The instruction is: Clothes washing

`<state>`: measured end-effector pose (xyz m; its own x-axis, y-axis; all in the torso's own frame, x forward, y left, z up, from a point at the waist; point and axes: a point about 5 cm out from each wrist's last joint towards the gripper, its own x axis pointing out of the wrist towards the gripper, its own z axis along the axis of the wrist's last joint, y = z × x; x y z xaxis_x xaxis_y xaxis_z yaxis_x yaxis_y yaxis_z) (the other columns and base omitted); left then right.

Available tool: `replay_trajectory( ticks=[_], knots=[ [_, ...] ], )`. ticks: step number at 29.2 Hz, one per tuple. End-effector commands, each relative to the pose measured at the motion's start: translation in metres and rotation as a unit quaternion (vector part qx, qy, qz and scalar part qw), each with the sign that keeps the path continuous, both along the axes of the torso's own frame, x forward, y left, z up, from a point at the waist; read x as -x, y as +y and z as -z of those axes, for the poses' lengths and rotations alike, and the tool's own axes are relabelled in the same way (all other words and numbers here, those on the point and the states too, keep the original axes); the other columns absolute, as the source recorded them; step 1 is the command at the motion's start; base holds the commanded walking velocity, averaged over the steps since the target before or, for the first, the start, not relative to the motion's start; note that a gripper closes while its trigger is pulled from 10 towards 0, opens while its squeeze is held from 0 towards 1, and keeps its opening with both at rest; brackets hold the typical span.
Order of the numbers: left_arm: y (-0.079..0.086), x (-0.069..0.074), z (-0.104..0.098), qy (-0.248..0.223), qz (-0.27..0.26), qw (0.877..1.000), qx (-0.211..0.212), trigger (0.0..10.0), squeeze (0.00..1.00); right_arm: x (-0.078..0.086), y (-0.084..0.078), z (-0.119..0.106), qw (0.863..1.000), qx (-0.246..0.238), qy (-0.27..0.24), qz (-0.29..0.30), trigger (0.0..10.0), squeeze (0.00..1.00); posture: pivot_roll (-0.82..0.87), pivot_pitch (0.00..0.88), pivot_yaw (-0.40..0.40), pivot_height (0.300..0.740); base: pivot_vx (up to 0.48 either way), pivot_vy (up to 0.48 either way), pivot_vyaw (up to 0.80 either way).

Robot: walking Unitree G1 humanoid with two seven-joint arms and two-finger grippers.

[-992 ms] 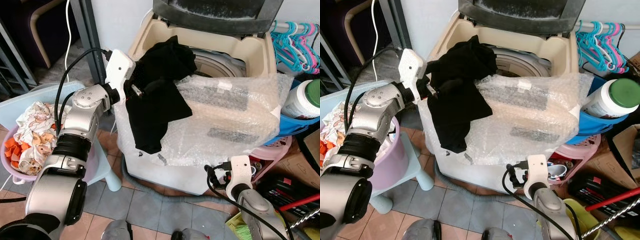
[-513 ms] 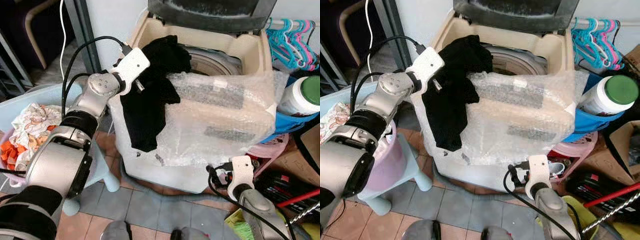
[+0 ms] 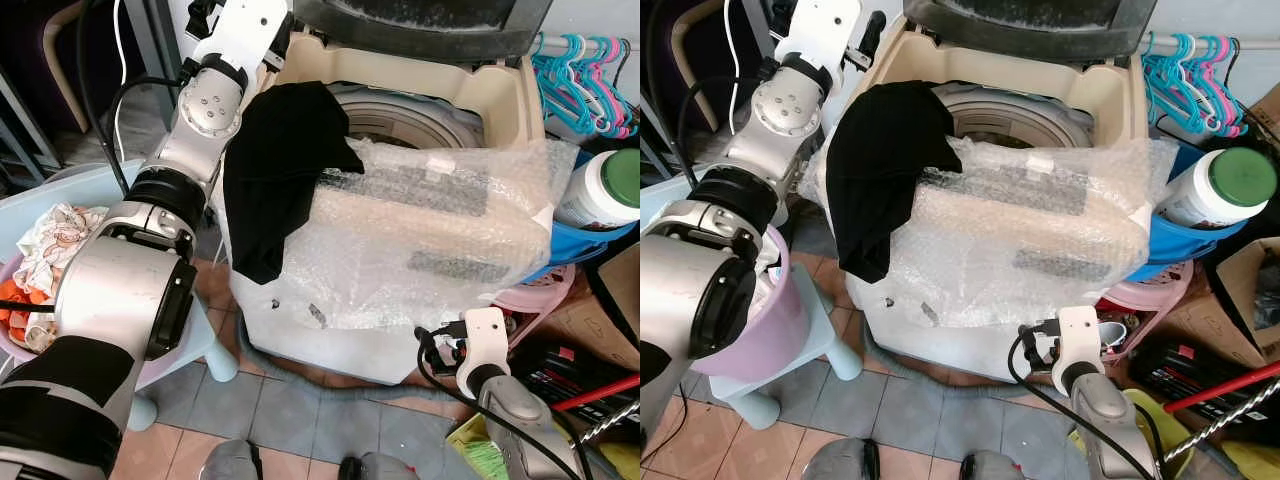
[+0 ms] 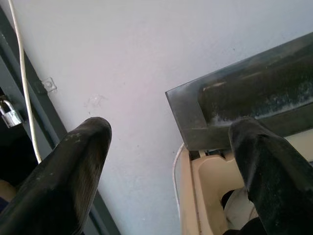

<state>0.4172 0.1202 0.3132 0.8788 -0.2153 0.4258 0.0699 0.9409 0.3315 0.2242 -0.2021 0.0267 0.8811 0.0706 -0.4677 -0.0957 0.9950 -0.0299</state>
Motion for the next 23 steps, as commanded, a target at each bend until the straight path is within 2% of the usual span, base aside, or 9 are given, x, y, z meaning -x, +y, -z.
replay_trajectory(
  ticks=[1, 2, 3, 7, 8, 11, 12, 19, 23],
  knots=[
    [0.017, 0.003, 0.001, -0.007, 0.013, 0.997, 0.080, 10.0, 0.58, 0.002, -0.004, 0.000, 1.000, 0.004, -0.003, 0.008, 10.0, 0.00, -0.02, 0.077, -0.046, 0.740, 0.000, 0.000, 0.00],
    [0.022, 0.004, 0.002, -0.010, 0.007, 0.995, 0.095, 10.0, 0.58, 0.002, -0.004, 0.000, 1.000, 0.004, -0.003, 0.008, 10.0, 0.00, -0.02, 0.080, -0.048, 0.740, 0.000, 0.000, 0.00],
    [0.032, 0.005, 0.008, -0.009, -0.005, 0.994, 0.112, 10.0, 1.00, 0.002, -0.005, -0.001, 1.000, 0.004, -0.006, 0.007, 10.0, 0.00, -0.01, 0.086, -0.048, 0.740, 0.000, 0.000, 0.00],
    [0.058, 0.015, 0.027, -0.015, -0.031, 0.989, 0.143, 10.0, 1.00, 0.001, -0.006, -0.006, 1.000, 0.005, -0.027, 0.002, 10.0, 0.00, 0.00, 0.089, -0.048, 0.740, 0.000, 0.000, 0.00],
    [0.081, 0.026, 0.054, 0.010, -0.073, 0.983, 0.170, 10.0, 1.00, 0.000, -0.005, -0.011, 0.999, 0.011, -0.044, -0.007, 10.0, 0.00, 0.01, 0.094, -0.050, 0.740, 0.000, 0.000, 0.00],
    [0.101, 0.045, 0.089, 0.044, -0.105, 0.978, 0.175, 10.0, 1.00, -0.001, -0.004, -0.013, 0.998, 0.013, -0.053, -0.012, 10.0, 0.00, 0.03, 0.098, -0.052, 0.740, 0.000, 0.000, 0.00],
    [0.106, 0.050, 0.095, 0.048, -0.118, 0.977, 0.171, 10.0, 0.00, -0.001, -0.003, -0.013, 0.998, 0.014, -0.053, -0.014, 10.0, 0.00, 0.03, 0.102, -0.054, 0.740, 0.000, 0.000, 0.00],
    [0.137, 0.091, 0.110, 0.058, -0.167, 0.981, 0.079, 10.0, 0.00, 0.000, -0.003, -0.011, 0.998, 0.014, -0.050, -0.019, 10.0, 0.00, 0.04, 0.112, -0.045, 0.740, 0.000, 0.000, 0.00],
    [0.148, 0.122, 0.125, 0.127, -0.154, 0.976, 0.085, 10.0, 0.00, -0.001, -0.004, -0.014, 0.998, 0.015, -0.063, -0.022, 10.0, 0.00, 0.06, 0.125, -0.029, 0.740, 0.000, 0.000, 0.00]
  ],
)
